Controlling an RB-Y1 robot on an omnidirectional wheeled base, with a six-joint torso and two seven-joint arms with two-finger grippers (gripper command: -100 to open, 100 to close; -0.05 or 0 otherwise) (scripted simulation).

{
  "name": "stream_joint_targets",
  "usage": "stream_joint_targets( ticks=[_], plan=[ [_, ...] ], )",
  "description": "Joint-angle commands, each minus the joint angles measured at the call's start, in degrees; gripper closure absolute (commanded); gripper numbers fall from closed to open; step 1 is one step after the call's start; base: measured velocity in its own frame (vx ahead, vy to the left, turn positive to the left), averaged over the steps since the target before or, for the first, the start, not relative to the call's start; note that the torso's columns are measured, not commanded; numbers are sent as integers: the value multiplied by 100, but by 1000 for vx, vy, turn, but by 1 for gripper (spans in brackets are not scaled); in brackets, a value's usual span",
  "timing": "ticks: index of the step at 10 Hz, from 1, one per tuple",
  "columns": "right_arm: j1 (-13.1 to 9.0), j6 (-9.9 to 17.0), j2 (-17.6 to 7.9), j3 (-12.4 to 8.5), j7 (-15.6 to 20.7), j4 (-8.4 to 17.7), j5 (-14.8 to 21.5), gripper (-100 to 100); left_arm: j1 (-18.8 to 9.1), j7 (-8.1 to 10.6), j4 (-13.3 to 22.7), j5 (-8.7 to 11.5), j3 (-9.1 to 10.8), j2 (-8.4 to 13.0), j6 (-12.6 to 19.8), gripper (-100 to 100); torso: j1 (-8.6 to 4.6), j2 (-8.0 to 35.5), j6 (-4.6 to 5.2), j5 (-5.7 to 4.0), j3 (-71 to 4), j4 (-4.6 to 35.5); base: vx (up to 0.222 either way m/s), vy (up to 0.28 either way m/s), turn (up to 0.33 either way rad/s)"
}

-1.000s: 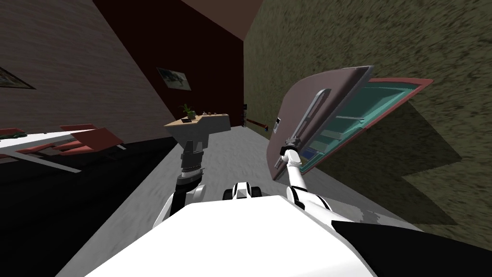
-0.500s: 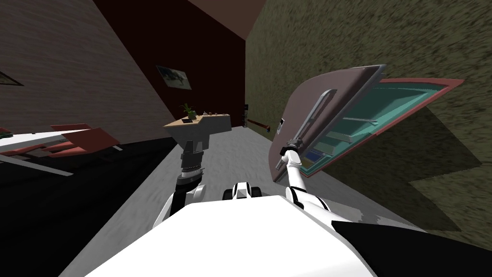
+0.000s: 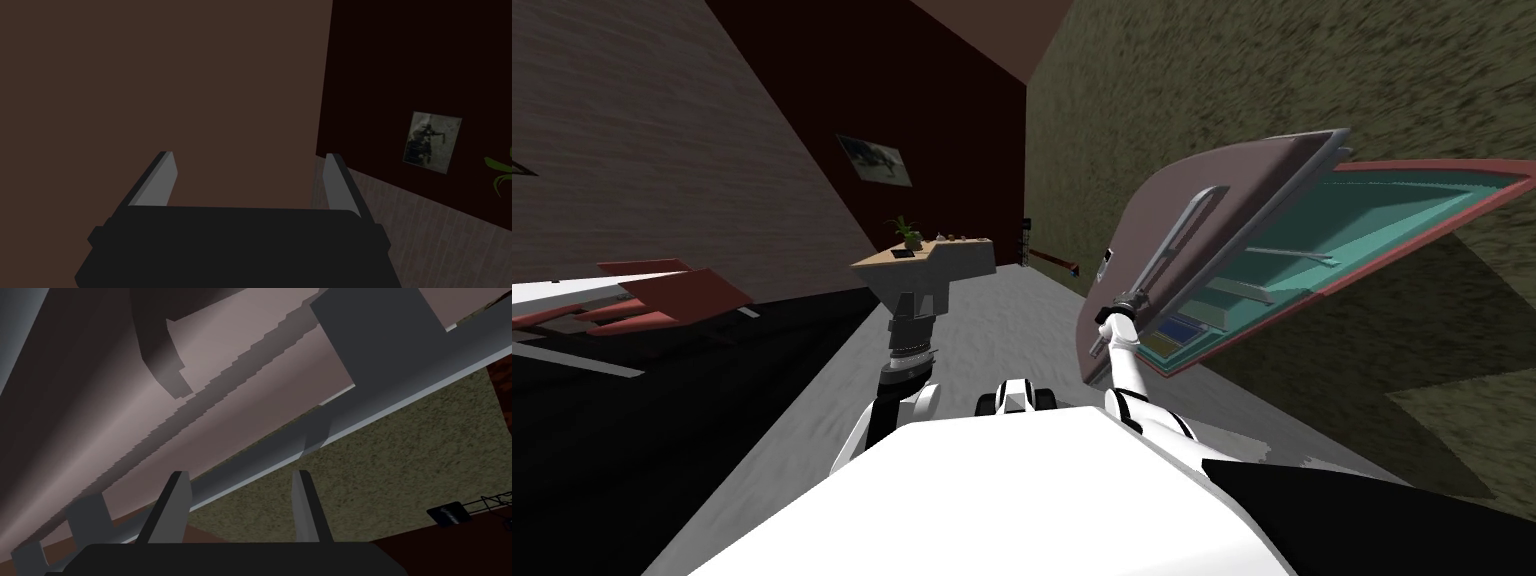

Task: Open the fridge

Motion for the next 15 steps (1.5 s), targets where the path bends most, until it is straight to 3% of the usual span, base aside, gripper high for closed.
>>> stream_joint_targets(
  ticks=[1, 6, 7, 10, 15],
  plan=[
    [-65, 290, 52, -155, 117, -105, 173, 100, 0, 0, 0, 0, 0, 0, 0, 0, -4, -14, -3, 6, -8, 3, 162, 199, 28],
    [-73, 590, 145, -304, 202, -177, 338, 100, 1, 0, 0, 0, 0, 0, 0, 0, 6, 2, 6, 6, 0, 3, 185, 189, 9],
    [-222, 626, 157, -332, 370, -73, 252, -100, 0, 0, 0, 0, 0, 0, 0, 0, -3, 14, 9, 2, 7, 3, 26, 97, -1],
    [-542, 653, 113, -394, 734, 14, 93, -100, -3, 0, 1, 0, 2, 2, 1, 0, -32, 118, 49, -4, 76, 43, -86, -26, 12],
    [-1076, 697, 39, -498, 1341, 159, -171, -100, -2, 0, 0, 0, 1, 1, 1, 0, 52, 78, 39, -10, 58, 8, -41, -11, 4]
  ],
)
